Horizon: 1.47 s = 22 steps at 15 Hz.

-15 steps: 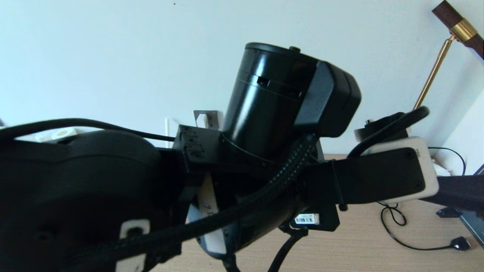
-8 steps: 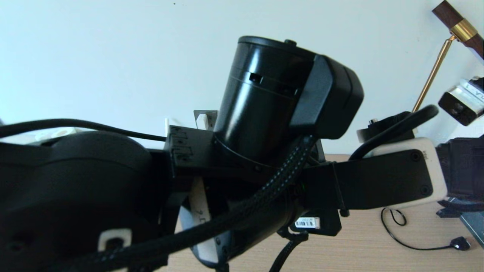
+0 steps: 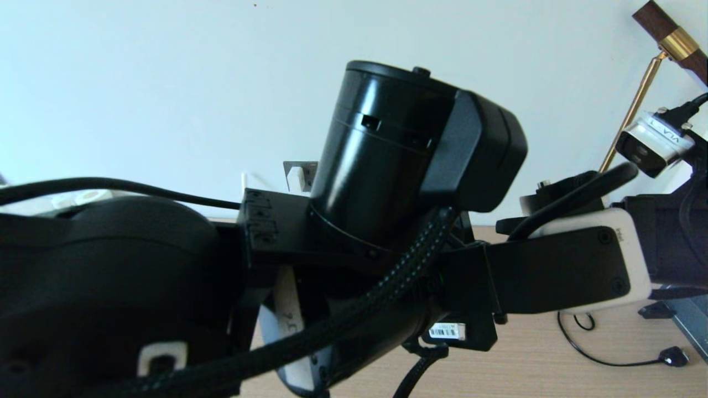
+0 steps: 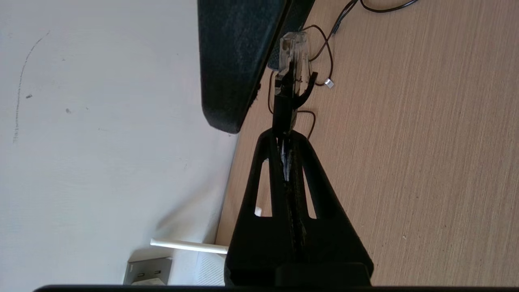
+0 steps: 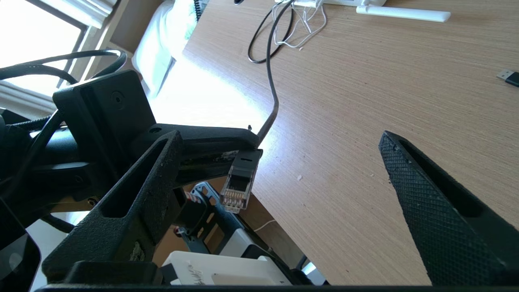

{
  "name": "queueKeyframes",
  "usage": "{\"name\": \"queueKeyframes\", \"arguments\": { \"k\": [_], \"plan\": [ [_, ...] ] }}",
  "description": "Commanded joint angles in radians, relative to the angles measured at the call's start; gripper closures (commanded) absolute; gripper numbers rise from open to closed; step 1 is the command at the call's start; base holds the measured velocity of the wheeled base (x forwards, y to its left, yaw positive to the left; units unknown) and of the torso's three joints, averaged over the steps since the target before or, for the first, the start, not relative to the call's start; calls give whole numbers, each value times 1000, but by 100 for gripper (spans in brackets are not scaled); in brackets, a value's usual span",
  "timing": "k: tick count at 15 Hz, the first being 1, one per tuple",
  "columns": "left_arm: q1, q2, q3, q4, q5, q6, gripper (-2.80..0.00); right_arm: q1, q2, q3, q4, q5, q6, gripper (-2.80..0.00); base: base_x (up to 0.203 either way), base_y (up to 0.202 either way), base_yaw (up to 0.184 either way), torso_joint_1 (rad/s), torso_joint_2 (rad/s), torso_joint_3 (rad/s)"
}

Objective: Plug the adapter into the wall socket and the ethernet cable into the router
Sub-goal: Hand it to the other hand

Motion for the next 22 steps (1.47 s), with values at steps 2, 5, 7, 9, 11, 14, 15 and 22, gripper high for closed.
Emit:
{"name": "queueKeyframes", "arguments": {
  "k": [2, 5, 7, 9, 11, 14, 15, 22],
  "plan": [
    [0, 1, 0, -2, 1, 5, 0, 1, -4, 5, 0, 9, 2, 0, 0, 0, 0, 0, 0, 0],
    [0, 0, 0, -2, 0, 10, 0, 3, -16, 18, 0, 12, 2, 0, 0, 0, 0, 0, 0, 0],
    [0, 0, 4, -2, -4, 10, 0, 19, -22, 28, 0, 13, 4, 0, 0, 0, 0, 0, 0, 0],
    [0, -2, 17, -4, -18, 10, 0, 38, -27, 34, 1, 14, 5, 0, 0, 0, 0, 0, 0, 0],
    [-2, -3, 21, -4, -18, 10, 0, 44, -29, 41, 0, 15, 5, 0, 0, 0, 0, 0, 0, 0],
    [-6, -8, 21, -1, -18, 10, 0, 53, -30, 43, 0, 14, 8, 0, 0, 0, 0, 0, 0, 0],
    [-7, -8, 21, 0, -18, 10, 0, 58, -34, 45, 0, 14, 8, 0, 0, 0, 0, 0, 0, 0],
    [-19, -34, 54, -3, -17, 14, -280, 60, -35, 48, 1, 8, 23, 0, 0, 0, 0, 0, 0, 0]
  ]
}}
